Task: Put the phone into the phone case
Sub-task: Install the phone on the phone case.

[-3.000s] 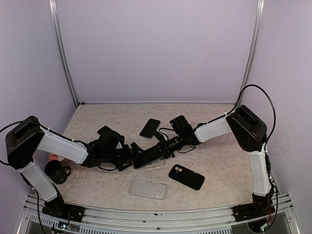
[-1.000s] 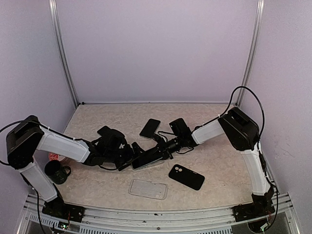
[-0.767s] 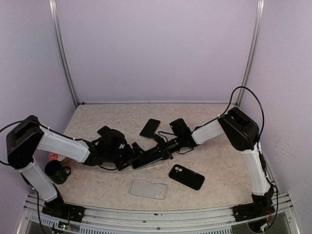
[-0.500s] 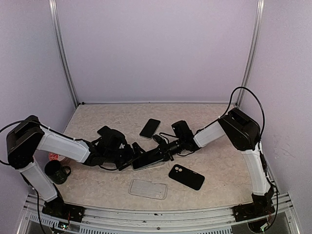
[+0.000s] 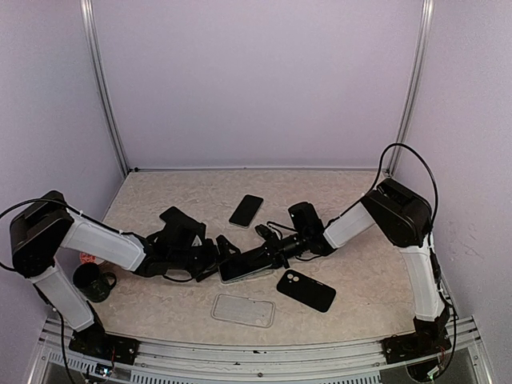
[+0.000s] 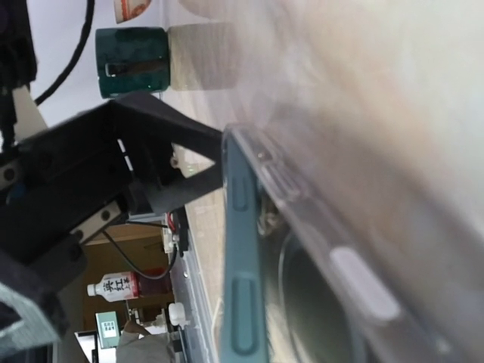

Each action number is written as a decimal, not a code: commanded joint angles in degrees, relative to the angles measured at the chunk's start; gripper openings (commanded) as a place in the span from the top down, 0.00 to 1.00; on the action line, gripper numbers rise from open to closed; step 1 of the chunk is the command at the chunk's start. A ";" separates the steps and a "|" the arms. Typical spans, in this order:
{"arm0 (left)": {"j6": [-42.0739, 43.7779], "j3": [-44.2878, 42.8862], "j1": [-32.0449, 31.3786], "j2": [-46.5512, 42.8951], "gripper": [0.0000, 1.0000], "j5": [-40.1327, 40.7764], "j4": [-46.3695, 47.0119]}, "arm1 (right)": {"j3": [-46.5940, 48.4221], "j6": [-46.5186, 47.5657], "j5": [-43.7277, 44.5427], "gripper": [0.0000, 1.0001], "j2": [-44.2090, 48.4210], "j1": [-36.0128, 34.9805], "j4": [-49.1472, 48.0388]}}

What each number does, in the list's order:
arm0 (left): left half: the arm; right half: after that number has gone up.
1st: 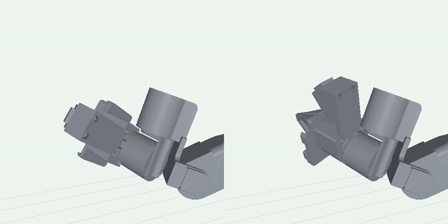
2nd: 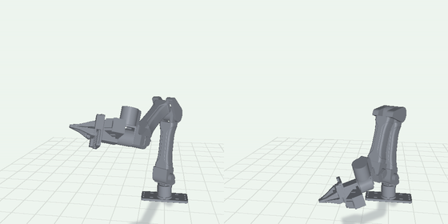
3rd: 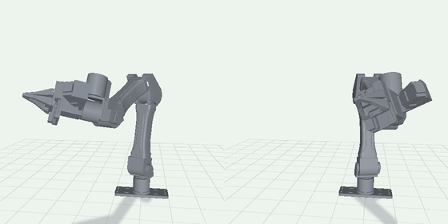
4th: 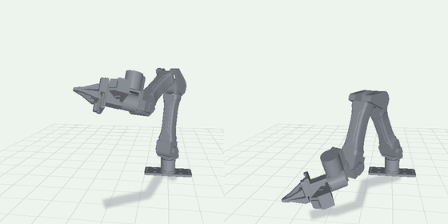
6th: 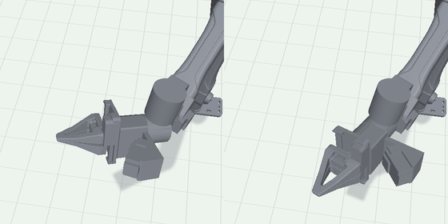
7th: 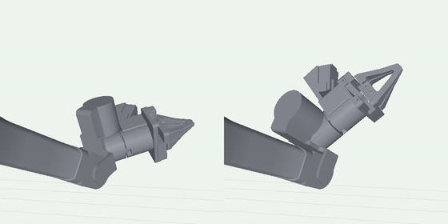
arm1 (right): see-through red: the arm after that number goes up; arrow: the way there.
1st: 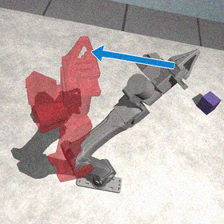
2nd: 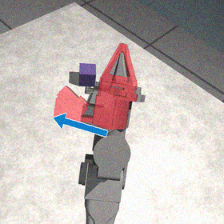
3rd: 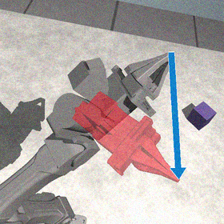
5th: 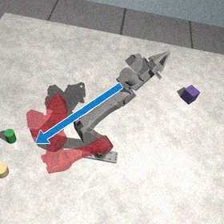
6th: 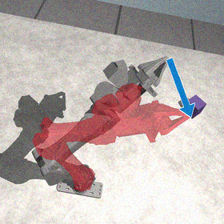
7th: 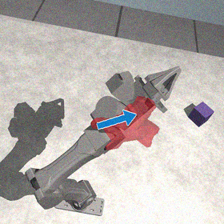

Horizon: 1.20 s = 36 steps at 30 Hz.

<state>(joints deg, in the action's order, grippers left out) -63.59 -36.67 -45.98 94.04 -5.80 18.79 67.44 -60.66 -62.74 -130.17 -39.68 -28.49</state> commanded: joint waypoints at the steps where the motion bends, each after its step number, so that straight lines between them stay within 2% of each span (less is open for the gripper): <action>1: 0.41 1.67 0.53 -0.37 0.01 -2.84 3.00 | -2.20 -3.01 0.70 1.00 -0.36 0.66 -0.05; 13: 0.42 0.72 0.88 0.19 0.01 -2.75 0.99 | -3.72 -8.33 0.17 1.00 0.23 0.92 -8.77; 27: -0.74 1.03 1.06 1.61 0.07 -6.99 8.25 | -3.61 -11.18 -0.54 1.00 1.61 0.88 -13.87; 36: -0.26 0.05 1.67 1.04 0.06 -4.24 2.88 | -4.17 -13.13 -0.92 1.00 2.59 0.86 -18.11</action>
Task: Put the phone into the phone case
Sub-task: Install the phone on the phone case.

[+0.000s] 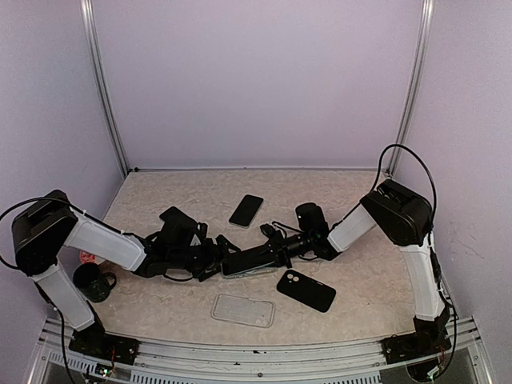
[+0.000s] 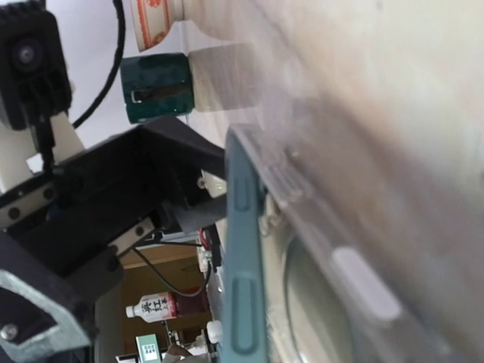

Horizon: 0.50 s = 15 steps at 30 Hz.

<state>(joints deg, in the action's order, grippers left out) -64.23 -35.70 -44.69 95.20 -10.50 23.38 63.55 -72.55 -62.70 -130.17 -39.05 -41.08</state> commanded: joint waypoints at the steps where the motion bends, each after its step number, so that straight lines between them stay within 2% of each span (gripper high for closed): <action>1: 0.37 -0.80 0.45 -0.45 0.05 0.56 -1.78 | -0.32 -1.38 -1.00 1.00 2.64 0.20 -6.00; 6: 0.64 -0.65 0.75 -0.90 0.06 -0.02 -1.05 | -0.32 -2.81 -1.13 1.00 2.55 0.21 -8.22; 15: -1.35 1.25 0.83 0.43 0.10 -5.00 10.45 | -0.60 -3.12 -1.59 1.00 2.08 -0.46 -10.13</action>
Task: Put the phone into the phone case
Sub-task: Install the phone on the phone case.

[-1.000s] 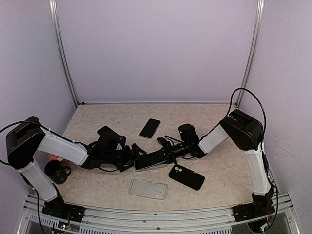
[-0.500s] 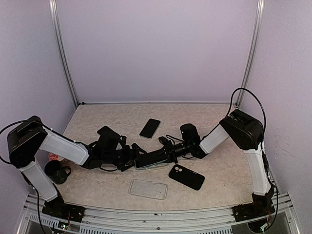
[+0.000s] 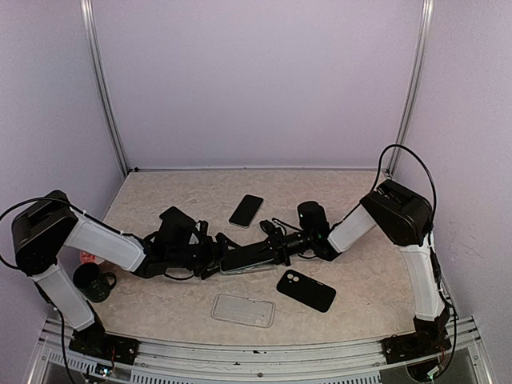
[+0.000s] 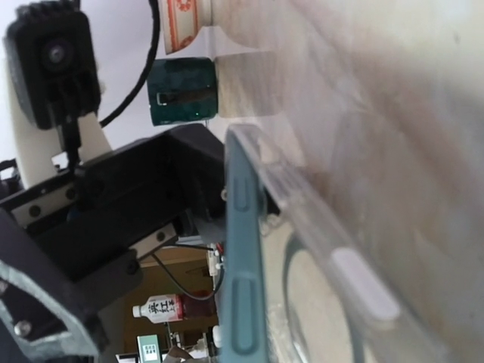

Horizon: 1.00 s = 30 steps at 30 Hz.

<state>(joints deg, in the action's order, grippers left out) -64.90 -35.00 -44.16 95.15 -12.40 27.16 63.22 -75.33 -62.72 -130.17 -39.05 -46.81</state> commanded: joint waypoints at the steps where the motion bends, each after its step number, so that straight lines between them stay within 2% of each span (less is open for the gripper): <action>1: -0.85 0.47 0.30 0.80 0.10 -3.61 7.78 | -0.18 -0.38 -1.73 1.00 1.97 -0.64 -4.76; 13: -1.93 3.14 0.24 0.62 0.18 -6.52 16.83 | -0.23 -0.76 -3.04 1.00 1.66 -2.13 -8.34; 23: -1.82 5.45 0.22 -1.54 0.36 -7.62 22.70 | -1.30 1.57 -3.30 1.00 3.12 -2.12 -6.80; 30: -1.85 6.40 0.06 -1.95 0.44 -8.54 25.80 | -1.28 3.97 -3.57 1.00 4.51 -2.26 -4.01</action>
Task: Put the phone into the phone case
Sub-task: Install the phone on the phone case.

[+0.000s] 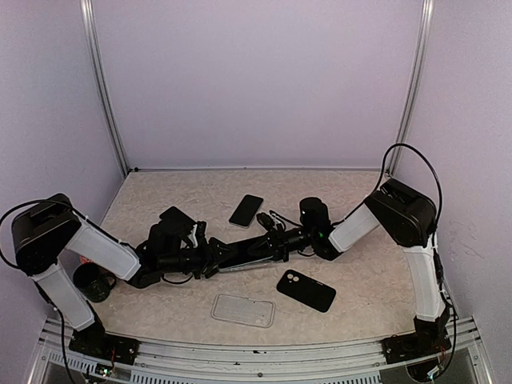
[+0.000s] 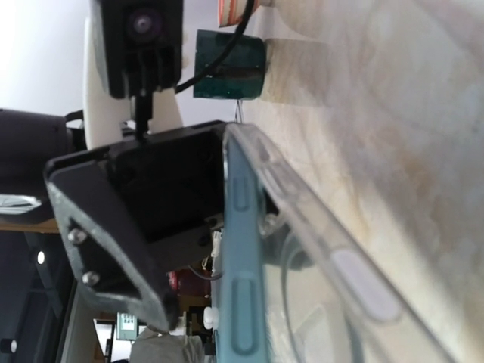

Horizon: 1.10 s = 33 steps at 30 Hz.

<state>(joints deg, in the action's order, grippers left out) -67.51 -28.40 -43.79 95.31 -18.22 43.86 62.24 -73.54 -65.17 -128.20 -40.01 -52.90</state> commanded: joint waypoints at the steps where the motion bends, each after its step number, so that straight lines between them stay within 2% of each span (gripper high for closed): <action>1: 0.67 -0.07 -0.40 -2.02 0.44 -2.88 9.81 | -0.28 2.44 -1.13 1.00 2.65 -1.29 2.40; 22: -0.82 1.84 -1.43 -0.52 0.62 -9.28 29.90 | -0.40 3.31 -3.20 0.98 5.49 -1.38 3.78; 33: -1.15 1.44 -1.56 0.23 0.78 -10.60 32.32 | -0.30 5.98 -3.91 0.98 7.06 -1.37 7.73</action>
<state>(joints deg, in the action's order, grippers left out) -69.49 -24.82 -43.94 96.29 -25.45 62.96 62.22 -69.49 -68.84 -121.80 -39.86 -50.85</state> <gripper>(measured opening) 0.235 0.051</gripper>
